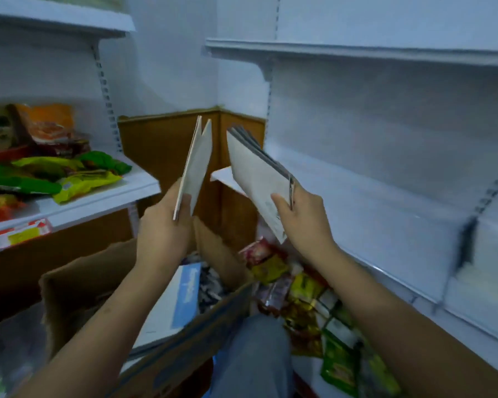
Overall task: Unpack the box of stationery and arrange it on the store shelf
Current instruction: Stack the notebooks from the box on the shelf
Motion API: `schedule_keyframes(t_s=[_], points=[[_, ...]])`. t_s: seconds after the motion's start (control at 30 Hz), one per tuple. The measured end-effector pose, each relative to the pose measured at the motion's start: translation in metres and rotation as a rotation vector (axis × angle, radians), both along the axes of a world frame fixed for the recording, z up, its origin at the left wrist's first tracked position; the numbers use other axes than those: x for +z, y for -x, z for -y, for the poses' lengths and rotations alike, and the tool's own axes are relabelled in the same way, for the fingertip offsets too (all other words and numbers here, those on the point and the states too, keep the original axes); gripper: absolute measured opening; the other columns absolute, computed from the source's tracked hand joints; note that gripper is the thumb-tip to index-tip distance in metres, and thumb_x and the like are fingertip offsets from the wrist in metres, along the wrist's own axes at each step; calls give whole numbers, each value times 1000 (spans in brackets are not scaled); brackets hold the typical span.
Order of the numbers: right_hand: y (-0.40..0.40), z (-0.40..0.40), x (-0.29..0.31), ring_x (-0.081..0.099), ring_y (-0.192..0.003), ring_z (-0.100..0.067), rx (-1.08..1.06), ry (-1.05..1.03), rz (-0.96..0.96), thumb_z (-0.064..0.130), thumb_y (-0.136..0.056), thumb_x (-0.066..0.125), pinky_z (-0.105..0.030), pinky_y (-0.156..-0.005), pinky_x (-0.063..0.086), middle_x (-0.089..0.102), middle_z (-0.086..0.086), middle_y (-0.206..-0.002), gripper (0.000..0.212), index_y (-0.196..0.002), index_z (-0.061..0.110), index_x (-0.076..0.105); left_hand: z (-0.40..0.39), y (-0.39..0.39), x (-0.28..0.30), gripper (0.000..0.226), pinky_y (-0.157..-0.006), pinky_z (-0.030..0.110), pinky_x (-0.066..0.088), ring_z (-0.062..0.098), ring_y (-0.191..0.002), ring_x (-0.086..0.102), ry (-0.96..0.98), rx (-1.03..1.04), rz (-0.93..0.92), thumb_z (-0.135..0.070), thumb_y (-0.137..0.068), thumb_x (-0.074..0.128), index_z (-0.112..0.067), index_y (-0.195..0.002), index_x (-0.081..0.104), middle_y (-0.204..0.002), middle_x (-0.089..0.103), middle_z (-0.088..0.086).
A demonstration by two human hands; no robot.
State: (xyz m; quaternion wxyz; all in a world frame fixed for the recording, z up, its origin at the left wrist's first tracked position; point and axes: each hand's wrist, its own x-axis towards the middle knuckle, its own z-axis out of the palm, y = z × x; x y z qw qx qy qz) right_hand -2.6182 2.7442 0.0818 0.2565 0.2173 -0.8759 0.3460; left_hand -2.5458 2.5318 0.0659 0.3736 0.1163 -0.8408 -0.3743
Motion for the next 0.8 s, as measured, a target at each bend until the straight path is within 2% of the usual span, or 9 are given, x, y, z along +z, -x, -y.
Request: schedule_keyframes(t_s=[0.13,0.2,0.27,0.33,0.4,0.47,0.57,0.7,0.8], points=[[-5,-102,21,63,-83,-26,-162,-75,-233,27,-102,46,-30,-63,42,69,-5,-107,47,-148,32,36,-83,44,1,43,-62,36,48,27,-76,62,166,-319,5,-25,-104,42,-33,-147,40,-90,61,0],[-3,-150,16,66,-81,-28,-265,-156,-287,17,-98,55,-29,-61,46,65,-4,-124,54,-148,32,38,-123,73,-5,53,-70,37,49,34,-99,63,300,-429,36,-15,-100,46,-32,-150,37,-118,66,7],[2,-188,3,68,-74,-34,-379,-252,-280,2,-86,64,-34,-57,54,61,-8,-132,68,-146,26,43,-160,101,-11,62,-91,45,51,34,-126,54,410,-477,79,-9,-96,49,-28,-153,33,-149,48,6],[13,-214,-15,69,-80,-35,-498,-362,-225,-4,-80,64,-38,-60,56,57,-11,-137,75,-146,24,43,-191,130,-18,66,-96,48,50,35,-129,51,498,-468,182,-7,-95,48,-27,-154,27,-158,34,6],[29,-225,-35,60,-114,-34,-533,-552,-41,7,-91,56,-40,-83,53,43,-11,-150,69,-152,28,30,-208,163,-29,66,-96,49,49,37,-130,48,623,-461,359,-9,-96,47,-27,-155,23,-160,26,7],[44,-227,-58,27,-144,-33,-378,-758,249,41,-101,40,-45,-113,29,14,-9,-162,62,-156,31,13,-210,198,-45,62,-104,55,39,42,-139,32,779,-480,599,-18,-97,47,-28,-153,21,-160,17,12],[63,-216,-86,-10,-149,-32,-202,-847,488,77,-81,2,-51,-120,-4,-15,-5,-162,86,-155,34,-2,-198,240,-55,58,-113,58,24,45,-142,21,850,-610,949,-28,-96,45,-25,-150,25,-156,17,16],[89,-223,-96,10,-149,-26,-205,-754,318,78,-82,0,-42,-118,10,3,2,-164,86,-156,33,6,-185,278,-53,47,-110,40,34,33,-131,45,436,-705,792,-34,-99,38,-8,-132,57,-144,48,16],[103,-226,-101,34,-140,-25,-357,-565,247,83,-84,15,-42,-113,23,30,0,-158,87,-154,32,24,-186,295,-78,67,-103,42,39,33,-121,49,482,-524,604,-57,-93,28,-7,-122,62,-132,57,16]])
